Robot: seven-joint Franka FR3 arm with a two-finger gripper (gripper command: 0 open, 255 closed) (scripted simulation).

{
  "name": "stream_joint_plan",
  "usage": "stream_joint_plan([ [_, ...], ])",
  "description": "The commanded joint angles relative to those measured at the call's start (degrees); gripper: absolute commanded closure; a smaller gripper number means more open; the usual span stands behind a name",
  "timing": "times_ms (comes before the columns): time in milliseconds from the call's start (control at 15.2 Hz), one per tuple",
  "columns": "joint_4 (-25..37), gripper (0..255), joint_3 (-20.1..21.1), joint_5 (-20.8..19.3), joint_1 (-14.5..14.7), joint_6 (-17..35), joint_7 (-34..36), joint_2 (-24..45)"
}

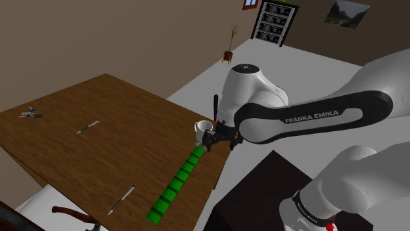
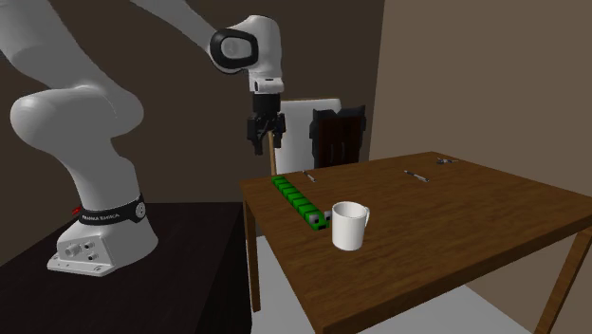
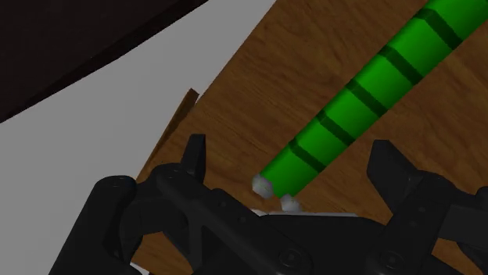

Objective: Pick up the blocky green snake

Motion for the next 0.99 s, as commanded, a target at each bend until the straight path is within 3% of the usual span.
stream_joint_plan([
  [0,0.4,0,3.0,-0.9,-1.6,5.0,5.1,5.3],
  [264,3.4,0,8.6,-7.6,-5.9,12.7,17.4,16.9],
  [528,8.2,0,10.2,-22.0,-8.1,18.1,34.4,30.4],
  [726,12.9,0,6.0,-32.4,-4.5,20.1,46.4,39.7],
  [924,18.3,0,0.4,-38.5,0.6,21.4,54.9,47.5],
])
